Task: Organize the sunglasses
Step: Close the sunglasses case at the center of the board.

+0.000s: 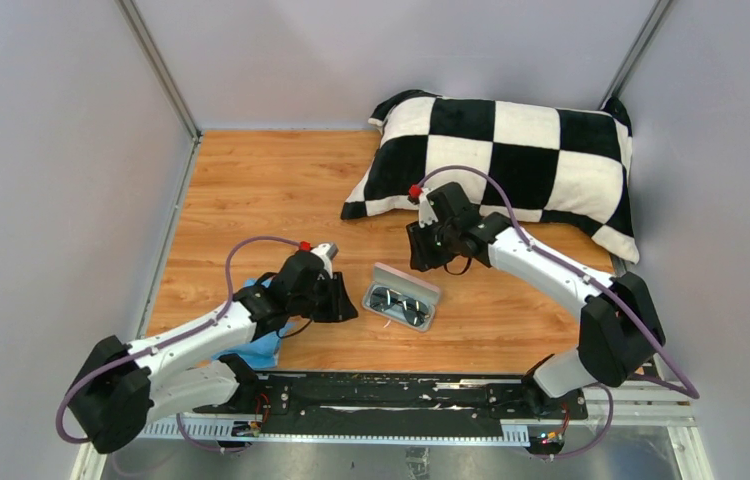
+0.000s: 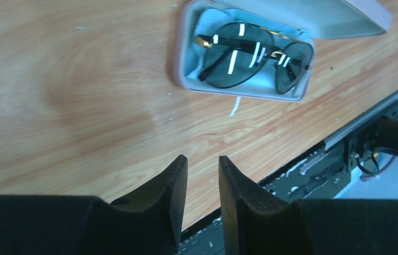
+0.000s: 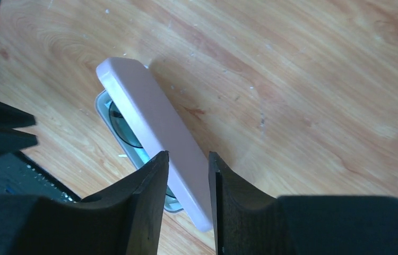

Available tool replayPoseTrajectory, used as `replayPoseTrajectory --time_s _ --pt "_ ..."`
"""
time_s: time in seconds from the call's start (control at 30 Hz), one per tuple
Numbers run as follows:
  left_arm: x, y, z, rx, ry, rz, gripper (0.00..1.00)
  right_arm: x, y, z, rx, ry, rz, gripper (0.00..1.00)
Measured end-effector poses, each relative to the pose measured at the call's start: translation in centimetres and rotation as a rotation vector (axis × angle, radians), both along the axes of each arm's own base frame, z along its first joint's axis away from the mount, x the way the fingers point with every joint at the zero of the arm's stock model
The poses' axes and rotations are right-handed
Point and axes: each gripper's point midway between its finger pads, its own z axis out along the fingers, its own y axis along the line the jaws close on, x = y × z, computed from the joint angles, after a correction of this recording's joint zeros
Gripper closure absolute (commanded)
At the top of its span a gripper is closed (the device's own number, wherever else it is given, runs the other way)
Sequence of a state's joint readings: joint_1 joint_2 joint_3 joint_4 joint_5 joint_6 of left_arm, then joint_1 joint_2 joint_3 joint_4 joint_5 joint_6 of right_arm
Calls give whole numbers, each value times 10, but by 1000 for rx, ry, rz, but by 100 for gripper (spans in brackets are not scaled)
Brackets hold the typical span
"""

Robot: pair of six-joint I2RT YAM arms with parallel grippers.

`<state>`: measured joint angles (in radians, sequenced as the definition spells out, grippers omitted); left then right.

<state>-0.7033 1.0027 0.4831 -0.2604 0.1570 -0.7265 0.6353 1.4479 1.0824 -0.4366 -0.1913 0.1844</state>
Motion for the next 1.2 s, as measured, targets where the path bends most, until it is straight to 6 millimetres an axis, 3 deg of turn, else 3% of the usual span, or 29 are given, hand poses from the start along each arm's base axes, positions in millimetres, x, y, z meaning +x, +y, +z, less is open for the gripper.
replayPoseTrajectory --time_s 0.3,1.2 --pt "-9 -43 -14 -57 31 -79 70 -16 12 -14 89 99 65 63" --pt "3 -70 -41 -49 71 -102 75 -20 16 -26 136 135 105 71"
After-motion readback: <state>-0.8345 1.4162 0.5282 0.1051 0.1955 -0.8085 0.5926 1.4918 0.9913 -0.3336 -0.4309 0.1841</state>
